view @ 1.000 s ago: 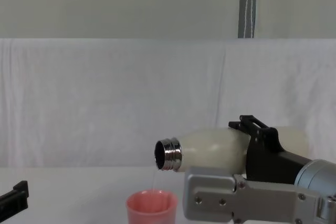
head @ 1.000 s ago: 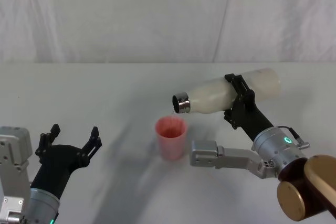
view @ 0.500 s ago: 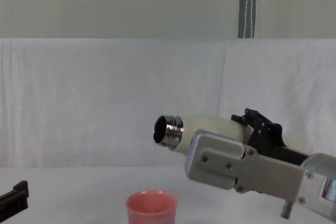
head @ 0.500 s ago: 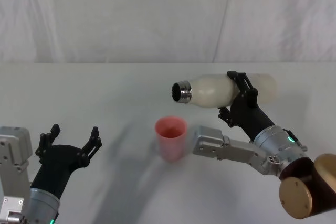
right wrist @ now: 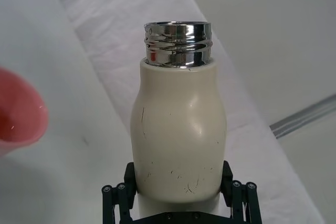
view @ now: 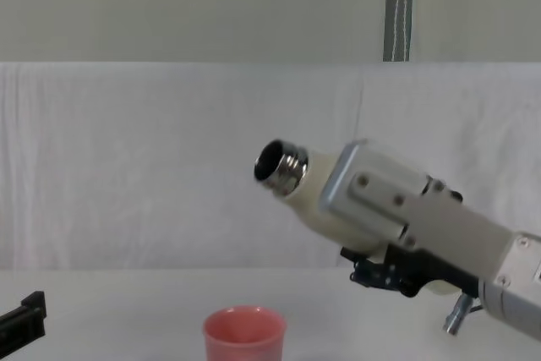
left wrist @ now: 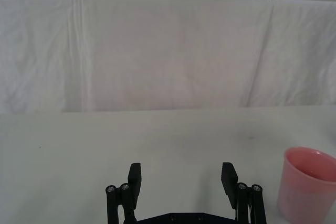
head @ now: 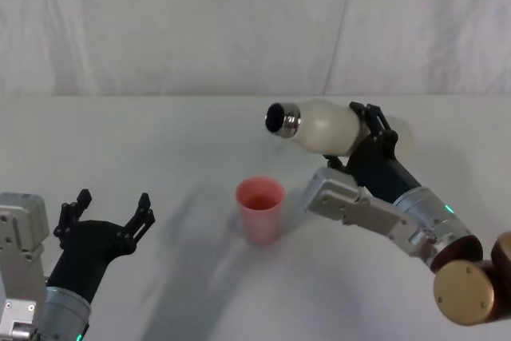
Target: Grasp the thermos with one hand and pour water into the cup lid.
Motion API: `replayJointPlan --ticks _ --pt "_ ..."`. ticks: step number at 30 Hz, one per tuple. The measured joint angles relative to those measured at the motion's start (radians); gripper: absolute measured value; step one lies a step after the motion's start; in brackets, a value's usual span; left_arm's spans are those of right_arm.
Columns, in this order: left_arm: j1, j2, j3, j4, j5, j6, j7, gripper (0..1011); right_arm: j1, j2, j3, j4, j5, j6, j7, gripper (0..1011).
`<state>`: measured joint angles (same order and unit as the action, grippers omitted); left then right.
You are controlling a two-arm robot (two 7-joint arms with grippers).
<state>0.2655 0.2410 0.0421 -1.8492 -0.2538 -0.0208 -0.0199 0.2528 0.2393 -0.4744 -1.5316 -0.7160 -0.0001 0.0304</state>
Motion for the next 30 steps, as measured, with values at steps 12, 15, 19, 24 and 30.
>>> replayJointPlan --ticks 12,15,19,24,30 --pt "0.0 0.0 0.0 0.0 0.0 0.0 0.0 1001 -0.025 -0.047 0.102 -0.011 0.231 -0.033 0.071 951" --pt "0.0 0.0 0.0 0.0 0.0 0.0 0.0 1001 -0.032 -0.059 0.129 -0.013 0.294 -0.035 0.089 951" --pt "0.0 0.0 0.0 0.0 0.0 0.0 0.0 1001 -0.04 -0.076 0.168 -0.014 0.383 -0.038 0.112 951" --pt "0.0 0.0 0.0 0.0 0.0 0.0 0.0 1001 -0.047 -0.088 0.198 -0.011 0.456 -0.041 0.125 951" --pt "0.0 0.0 0.0 0.0 0.0 0.0 0.0 1001 -0.058 -0.106 0.243 0.001 0.556 -0.051 0.138 951"
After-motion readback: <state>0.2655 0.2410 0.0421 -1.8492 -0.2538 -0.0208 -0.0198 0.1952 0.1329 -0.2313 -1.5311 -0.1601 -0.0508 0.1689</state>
